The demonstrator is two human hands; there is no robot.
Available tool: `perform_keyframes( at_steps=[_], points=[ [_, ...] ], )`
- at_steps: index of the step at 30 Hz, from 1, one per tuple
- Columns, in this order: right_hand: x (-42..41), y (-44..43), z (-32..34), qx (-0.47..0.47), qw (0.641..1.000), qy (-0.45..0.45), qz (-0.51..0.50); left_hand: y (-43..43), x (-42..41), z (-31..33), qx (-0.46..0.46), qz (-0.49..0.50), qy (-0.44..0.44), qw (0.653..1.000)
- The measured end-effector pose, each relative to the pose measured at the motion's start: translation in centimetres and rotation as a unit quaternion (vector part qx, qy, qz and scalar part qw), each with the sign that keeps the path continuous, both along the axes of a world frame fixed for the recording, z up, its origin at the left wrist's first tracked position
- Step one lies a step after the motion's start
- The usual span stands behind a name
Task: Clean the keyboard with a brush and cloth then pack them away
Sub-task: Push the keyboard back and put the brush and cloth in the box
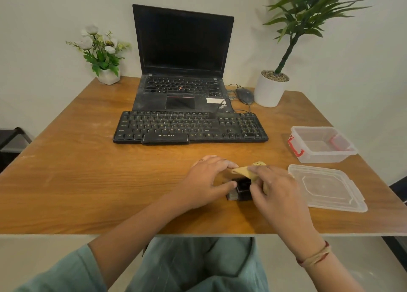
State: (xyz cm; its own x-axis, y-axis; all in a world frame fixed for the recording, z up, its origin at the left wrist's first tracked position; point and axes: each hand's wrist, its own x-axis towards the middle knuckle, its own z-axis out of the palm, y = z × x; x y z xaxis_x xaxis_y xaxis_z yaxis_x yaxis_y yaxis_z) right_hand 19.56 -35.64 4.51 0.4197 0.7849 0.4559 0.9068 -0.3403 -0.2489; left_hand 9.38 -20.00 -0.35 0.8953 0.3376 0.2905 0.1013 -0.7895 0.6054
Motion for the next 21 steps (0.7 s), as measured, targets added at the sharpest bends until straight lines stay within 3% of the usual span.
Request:
perform_keyframes(
  at_steps=[4, 8, 11, 14, 17, 19, 21],
  points=[
    [1.7, 1.0, 2.7, 0.069, 0.997, 0.016, -0.025, -0.3, 1.9, 2.0, -0.014, 0.032, -0.019, 0.999],
    [3.2, 1.5, 5.3, 0.144, 0.986, 0.079, -0.027, -0.7, 4.0, 4.2, -0.146, 0.046, -0.081, 0.985],
    [4.4, 1.6, 6.3, 0.175, 0.961, 0.216, 0.002, -1.0, 5.5, 5.3, -0.217, 0.037, -0.134, 0.966],
    [5.9, 1.4, 6.9, 0.238, 0.879, 0.412, 0.042, -0.6, 6.8, 6.1, -0.206, 0.041, -0.150, 0.966],
    [7.5, 0.7, 6.8, 0.197, 0.841, 0.502, 0.040, -0.3, 7.3, 6.5, -0.198, 0.033, -0.158, 0.967],
    [8.5, 0.2, 6.4, 0.121, 0.838, 0.526, 0.077, -0.4, 7.5, 6.8, -0.152, 0.016, -0.155, 0.976],
    [8.8, 0.1, 6.2, 0.055, 0.859, 0.498, 0.104, -0.6, 7.7, 7.2, -0.067, -0.012, -0.138, 0.988]
  ],
)
